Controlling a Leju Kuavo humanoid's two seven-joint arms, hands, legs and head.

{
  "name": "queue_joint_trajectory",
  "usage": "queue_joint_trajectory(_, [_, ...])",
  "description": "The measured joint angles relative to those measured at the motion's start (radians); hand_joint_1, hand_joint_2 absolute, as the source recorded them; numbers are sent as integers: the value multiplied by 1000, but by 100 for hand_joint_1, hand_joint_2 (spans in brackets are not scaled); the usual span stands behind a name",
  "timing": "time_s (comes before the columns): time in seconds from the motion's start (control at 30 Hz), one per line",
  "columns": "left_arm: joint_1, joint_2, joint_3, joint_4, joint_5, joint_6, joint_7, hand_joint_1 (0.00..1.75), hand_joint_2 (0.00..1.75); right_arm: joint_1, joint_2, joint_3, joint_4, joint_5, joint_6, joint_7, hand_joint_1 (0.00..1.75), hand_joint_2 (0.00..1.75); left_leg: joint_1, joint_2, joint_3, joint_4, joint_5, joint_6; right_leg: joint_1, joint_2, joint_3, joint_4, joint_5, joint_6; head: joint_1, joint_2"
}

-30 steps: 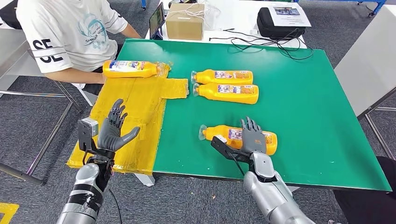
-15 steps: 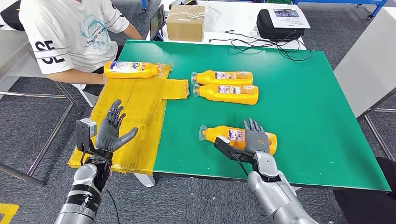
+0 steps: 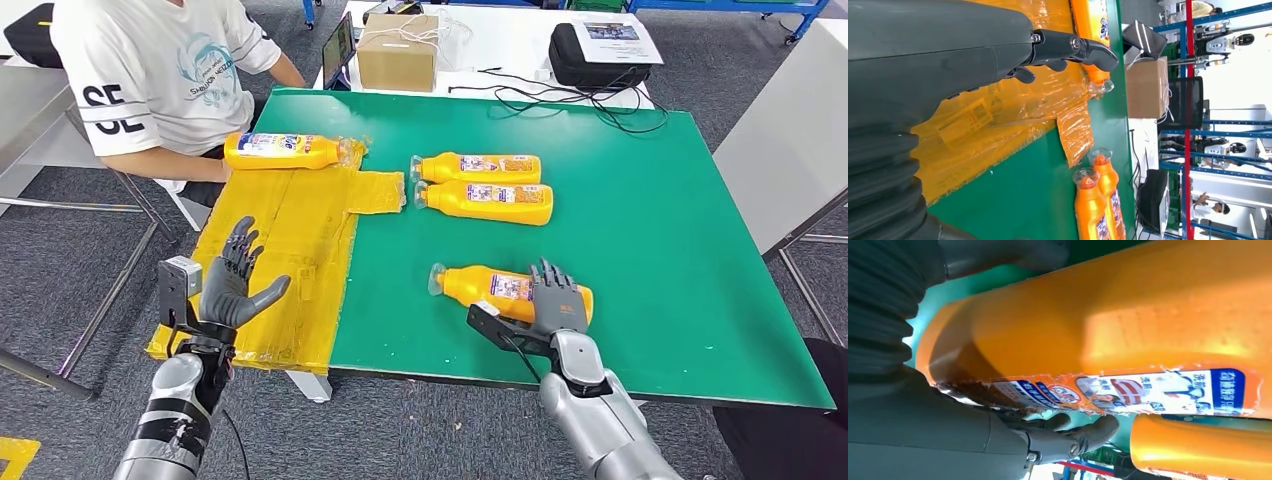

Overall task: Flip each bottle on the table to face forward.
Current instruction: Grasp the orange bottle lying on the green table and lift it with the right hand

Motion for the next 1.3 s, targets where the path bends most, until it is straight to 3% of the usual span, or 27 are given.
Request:
queue_joint_trajectory(0.2, [0,2,1,0,0,-8,0,0,175,-16,-4,-2,7,-30,-1,-39,175,175,0,0,-1,0,0,0,0,0,0,0,0,1,0,0])
queue_joint_trajectory(0.4, [-12,13,1,14,1,-16,0,0,175,-68,13,-4,54,-153,16,-174,175,175,0,3,0,0,-2,0,0,1,0,0,1,0,0,0])
queue_joint_trajectory(0.57, [-49,22,-2,68,-26,13,2,0,175,-111,68,-15,93,-361,24,-324,175,175,0,13,0,-1,-1,-1,1,8,-3,0,5,-4,0,0])
queue_joint_trajectory(0.7, [-84,22,-17,114,-38,34,5,0,175,-122,133,-23,102,-490,-28,-392,175,175,1,12,-1,0,1,-2,1,8,-4,1,5,-5,0,0])
queue_joint_trajectory(0.9, [-125,18,-44,166,-40,45,13,0,175,-125,220,-25,103,-548,-114,-413,175,175,1,11,-10,0,3,-2,1,7,-12,2,5,-4,0,0])
queue_joint_trajectory(1.1, [-135,18,-57,187,-34,47,15,0,175,-125,240,-25,103,-571,-130,-422,175,175,0,9,-15,0,3,-2,0,6,-16,2,5,-4,0,0])
queue_joint_trajectory(1.3, [-159,9,-81,215,-29,38,22,0,175,-130,279,-23,90,-627,-225,-491,175,175,0,9,-17,0,3,-2,0,5,-18,2,5,-4,0,0])
